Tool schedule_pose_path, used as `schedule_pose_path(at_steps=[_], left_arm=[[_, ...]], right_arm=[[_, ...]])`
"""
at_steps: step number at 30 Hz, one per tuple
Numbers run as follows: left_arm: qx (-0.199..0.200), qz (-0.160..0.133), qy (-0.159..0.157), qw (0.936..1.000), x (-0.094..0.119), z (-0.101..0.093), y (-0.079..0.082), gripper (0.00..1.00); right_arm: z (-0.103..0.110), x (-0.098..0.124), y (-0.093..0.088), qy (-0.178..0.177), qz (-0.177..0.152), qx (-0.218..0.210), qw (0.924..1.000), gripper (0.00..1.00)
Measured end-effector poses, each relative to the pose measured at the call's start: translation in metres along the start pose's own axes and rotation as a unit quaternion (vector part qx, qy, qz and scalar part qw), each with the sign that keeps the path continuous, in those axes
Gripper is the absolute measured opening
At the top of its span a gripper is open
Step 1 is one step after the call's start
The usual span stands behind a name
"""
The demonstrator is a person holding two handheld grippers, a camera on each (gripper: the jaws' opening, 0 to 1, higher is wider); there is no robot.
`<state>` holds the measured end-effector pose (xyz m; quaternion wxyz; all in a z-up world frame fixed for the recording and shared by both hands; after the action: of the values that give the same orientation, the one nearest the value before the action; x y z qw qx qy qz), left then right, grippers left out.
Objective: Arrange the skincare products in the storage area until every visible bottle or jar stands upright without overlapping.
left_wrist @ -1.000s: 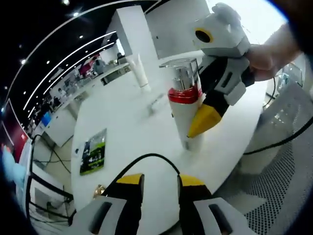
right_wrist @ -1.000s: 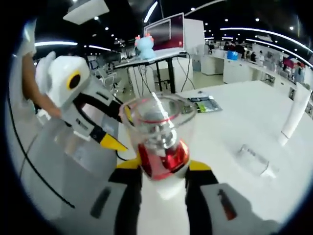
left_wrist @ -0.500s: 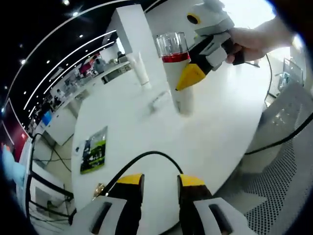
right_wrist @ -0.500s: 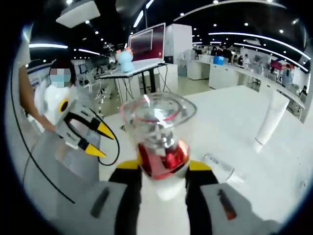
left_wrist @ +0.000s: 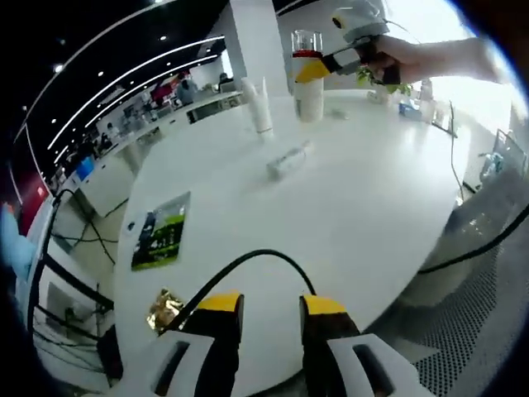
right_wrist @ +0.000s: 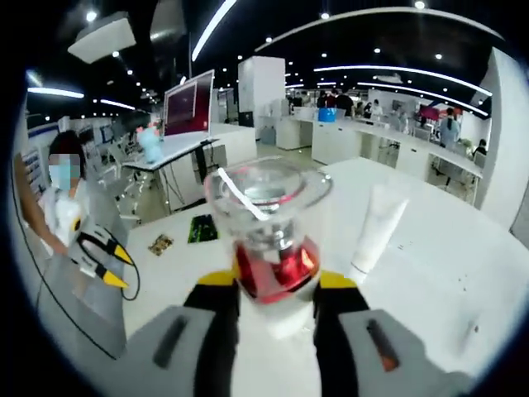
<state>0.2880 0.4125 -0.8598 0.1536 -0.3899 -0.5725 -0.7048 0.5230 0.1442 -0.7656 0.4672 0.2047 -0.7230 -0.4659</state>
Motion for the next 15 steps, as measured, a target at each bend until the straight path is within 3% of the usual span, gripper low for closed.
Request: schedule_pose_path(at_steps=[4, 15], left_arm=[[-0.027, 0.019, -0.001, 0.9995, -0.003, -0.003, -0.004, 0.28], [-0.03, 0.028, -0.011, 0.9991, -0.005, -0.005, -0.005, 0.28]], right_arm=[[-0.02, 0.0, 0.001, -0.01, 0.004, -0.002, 0.9999, 0.33], [-0.052, -0.005, -0.01, -0.031, 0.022, -0.012, 0.9992, 0.33]])
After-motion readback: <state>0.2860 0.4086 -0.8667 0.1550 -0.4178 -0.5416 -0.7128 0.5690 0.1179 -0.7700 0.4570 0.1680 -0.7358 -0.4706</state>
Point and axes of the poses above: the point that each gripper's makers call its tool centre point, and the gripper's own axes: x roughly backward along the fingers, z roughly to its left, y roughly out of its top, the point moved 10 cm from there along x, roughly backward along the fingers, and after that the axes turned 9 degrees about x, right-handed, at the moved point
